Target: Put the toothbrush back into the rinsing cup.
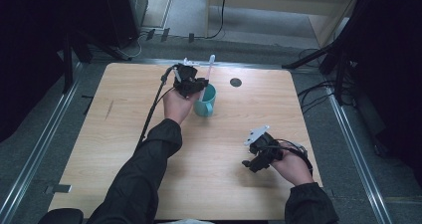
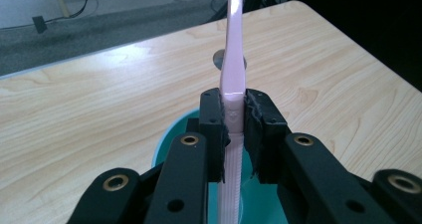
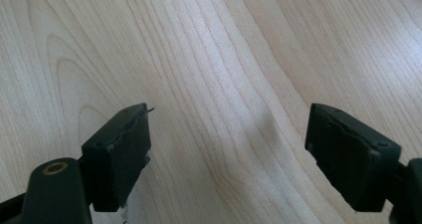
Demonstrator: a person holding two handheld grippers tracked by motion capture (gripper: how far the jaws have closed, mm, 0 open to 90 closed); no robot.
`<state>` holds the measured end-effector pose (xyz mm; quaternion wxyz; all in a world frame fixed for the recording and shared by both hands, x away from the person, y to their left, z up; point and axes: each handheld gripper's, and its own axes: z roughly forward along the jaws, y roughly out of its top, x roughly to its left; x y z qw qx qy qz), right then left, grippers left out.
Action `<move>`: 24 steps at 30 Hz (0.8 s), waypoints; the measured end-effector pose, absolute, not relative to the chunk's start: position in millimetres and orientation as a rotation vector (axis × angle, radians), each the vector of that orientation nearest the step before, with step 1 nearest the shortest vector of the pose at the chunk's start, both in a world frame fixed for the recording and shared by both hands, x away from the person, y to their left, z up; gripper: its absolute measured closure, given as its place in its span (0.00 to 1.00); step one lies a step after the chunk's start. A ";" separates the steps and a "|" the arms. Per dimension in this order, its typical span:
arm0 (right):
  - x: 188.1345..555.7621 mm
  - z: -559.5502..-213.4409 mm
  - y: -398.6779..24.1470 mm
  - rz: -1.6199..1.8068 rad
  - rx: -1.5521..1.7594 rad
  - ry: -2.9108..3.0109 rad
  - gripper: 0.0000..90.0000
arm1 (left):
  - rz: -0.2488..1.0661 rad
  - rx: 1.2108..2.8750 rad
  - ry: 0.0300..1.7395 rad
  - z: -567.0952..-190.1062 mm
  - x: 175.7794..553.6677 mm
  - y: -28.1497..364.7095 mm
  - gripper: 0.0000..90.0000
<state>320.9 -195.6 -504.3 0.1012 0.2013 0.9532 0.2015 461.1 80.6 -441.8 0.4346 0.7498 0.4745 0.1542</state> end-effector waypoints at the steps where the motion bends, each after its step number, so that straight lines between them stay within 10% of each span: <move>1: 320.9 -504.3 -195.6 0.595 0.595 2.816 0.20 | 0.382 1.872 1.182 -442.9 460.5 80.9 0.87; 24: 321.1 -504.6 -195.5 0.595 0.590 2.820 0.20 | 0.319 1.972 1.201 -453.6 460.6 77.8 0.90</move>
